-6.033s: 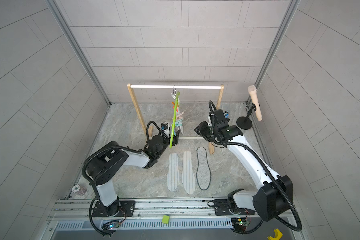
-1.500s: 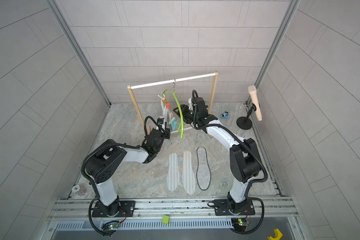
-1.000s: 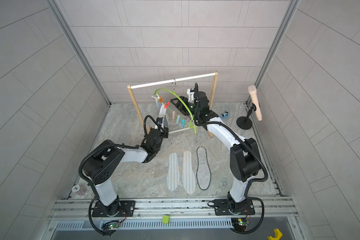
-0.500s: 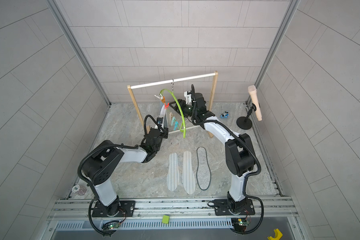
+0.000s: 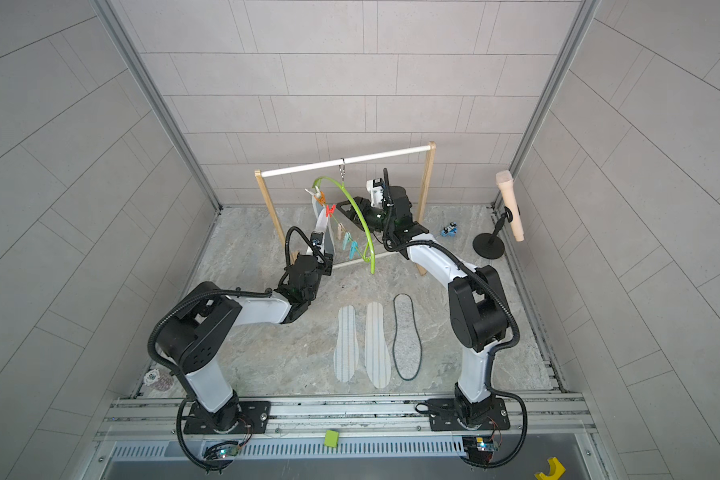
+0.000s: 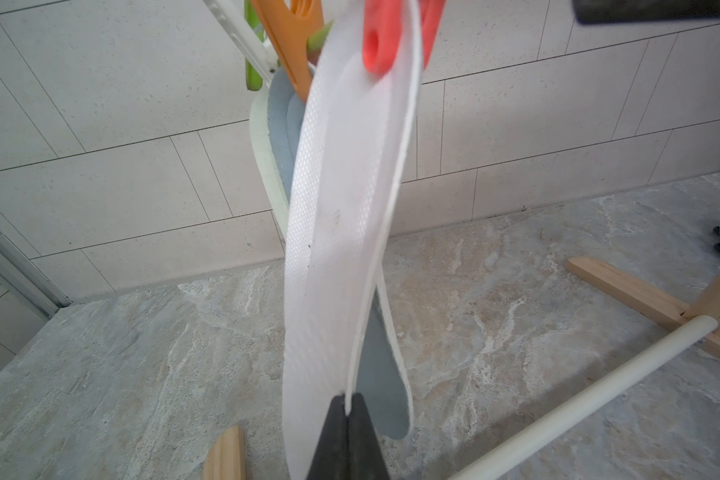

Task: Take the shoe insoles off the hanger
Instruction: Open the clamp at the hanger.

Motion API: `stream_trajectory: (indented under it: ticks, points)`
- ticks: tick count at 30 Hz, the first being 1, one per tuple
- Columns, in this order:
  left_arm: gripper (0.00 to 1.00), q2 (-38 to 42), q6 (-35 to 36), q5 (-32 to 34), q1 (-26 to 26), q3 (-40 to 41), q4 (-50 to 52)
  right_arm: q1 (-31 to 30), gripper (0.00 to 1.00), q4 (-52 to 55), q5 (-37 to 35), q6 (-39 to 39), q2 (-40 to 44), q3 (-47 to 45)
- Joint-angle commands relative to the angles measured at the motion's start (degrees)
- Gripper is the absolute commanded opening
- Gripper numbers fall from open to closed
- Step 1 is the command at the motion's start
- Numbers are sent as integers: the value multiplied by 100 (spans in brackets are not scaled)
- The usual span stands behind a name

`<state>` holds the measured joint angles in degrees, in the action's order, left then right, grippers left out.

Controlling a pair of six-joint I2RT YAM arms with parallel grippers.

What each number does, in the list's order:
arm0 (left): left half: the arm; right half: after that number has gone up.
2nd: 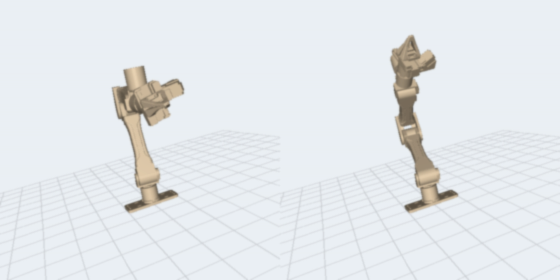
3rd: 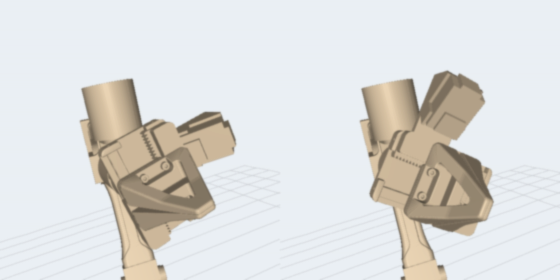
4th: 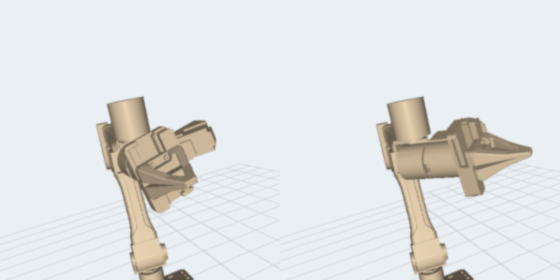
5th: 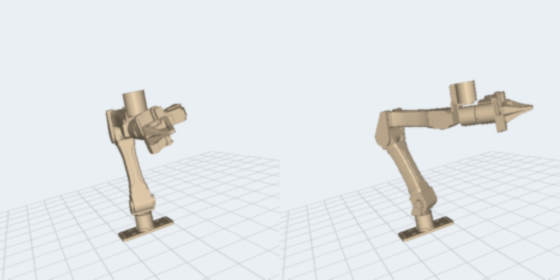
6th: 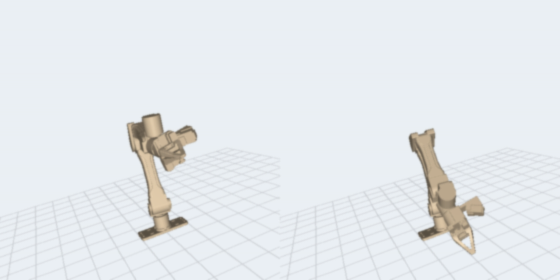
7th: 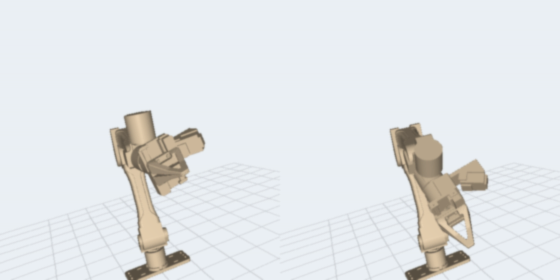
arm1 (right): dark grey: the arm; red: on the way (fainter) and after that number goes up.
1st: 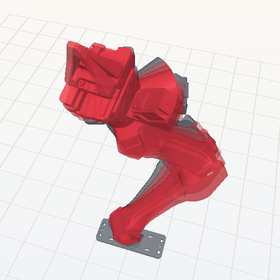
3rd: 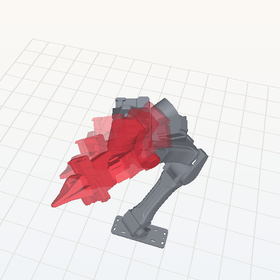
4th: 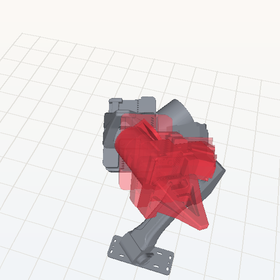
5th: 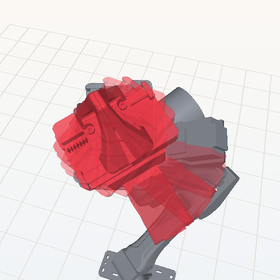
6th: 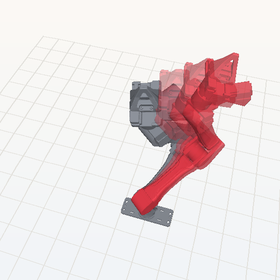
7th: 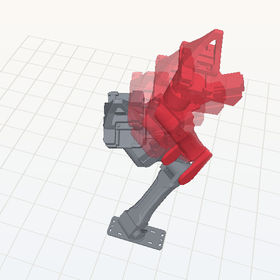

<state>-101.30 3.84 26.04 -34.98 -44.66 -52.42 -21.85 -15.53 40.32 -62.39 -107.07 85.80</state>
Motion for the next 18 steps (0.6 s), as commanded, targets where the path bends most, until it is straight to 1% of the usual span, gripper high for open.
stream_trajectory:
  ticks: [1, 9, 13, 18]
  points:
    - [0, 172, 159, 125, 79, -29, 109, -30, 58, 52, 60, 81, -76, 180]
    - [0, 109, 48, -92, 167, -102, 168, -37, 58, 556, 189, 269, -101, 455]
    - [0, 45, 39, -295, 180, -183, 277, -65, 59, 920, 41, 475, 5, 535]
    - [0, 27, 215, -322, 184, -277, 443, -45, 60, 1639, -223, 795, 19, 799]
